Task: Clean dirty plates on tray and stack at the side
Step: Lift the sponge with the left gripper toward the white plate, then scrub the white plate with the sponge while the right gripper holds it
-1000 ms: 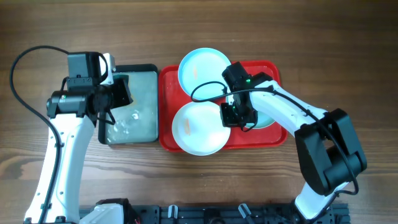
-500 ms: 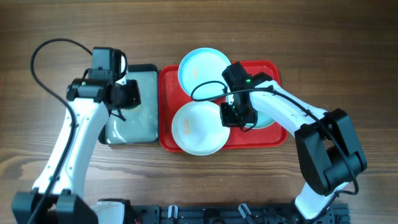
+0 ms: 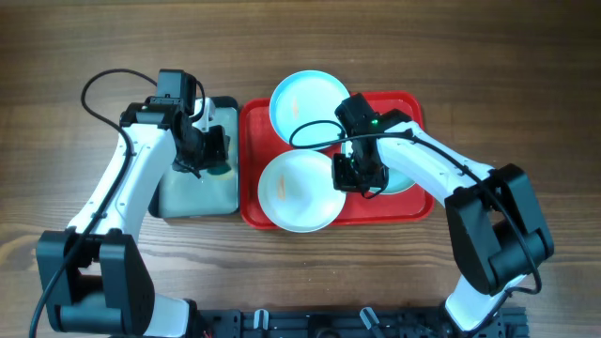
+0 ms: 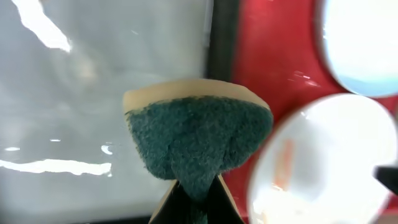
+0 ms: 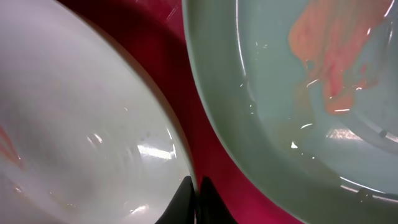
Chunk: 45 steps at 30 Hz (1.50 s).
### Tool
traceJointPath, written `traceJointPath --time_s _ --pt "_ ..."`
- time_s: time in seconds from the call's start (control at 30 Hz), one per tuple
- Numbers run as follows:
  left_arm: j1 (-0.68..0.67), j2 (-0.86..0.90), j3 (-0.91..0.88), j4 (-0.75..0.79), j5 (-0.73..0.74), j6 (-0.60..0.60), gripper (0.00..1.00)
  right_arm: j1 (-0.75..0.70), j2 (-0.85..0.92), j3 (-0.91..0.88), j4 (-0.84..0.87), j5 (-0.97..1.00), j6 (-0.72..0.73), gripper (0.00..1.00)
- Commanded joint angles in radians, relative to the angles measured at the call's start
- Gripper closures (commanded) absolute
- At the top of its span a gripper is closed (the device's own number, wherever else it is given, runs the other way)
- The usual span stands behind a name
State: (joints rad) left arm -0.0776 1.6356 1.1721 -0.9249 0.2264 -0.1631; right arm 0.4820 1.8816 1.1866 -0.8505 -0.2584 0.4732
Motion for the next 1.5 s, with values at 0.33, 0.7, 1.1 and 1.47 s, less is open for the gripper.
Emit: traceJointPath --time_s 0.33,0.7,1.1,1.47 --pt "-0.211 0.003 0.025 0.026 -0.034 -0.191 0.96 0.005 0.007 -0.003 0.001 -0.005 0.027 0.96" --pt "-0.354 0.121 0.025 0.014 -0.046 -0.288 0.96 0.005 0.007 -0.003 0.0 -0.005 0.024 0.96" --pt "-0.38 0.225 0.008 0.07 -0.071 -0.296 0.96 0.005 0.007 -0.003 -0.003 -0.005 0.024 0.96" --pt "-0.398 0.283 -0.076 0.121 0.025 -0.322 0.96 0.005 0.007 -0.003 -0.01 -0.005 0.024 0.96"
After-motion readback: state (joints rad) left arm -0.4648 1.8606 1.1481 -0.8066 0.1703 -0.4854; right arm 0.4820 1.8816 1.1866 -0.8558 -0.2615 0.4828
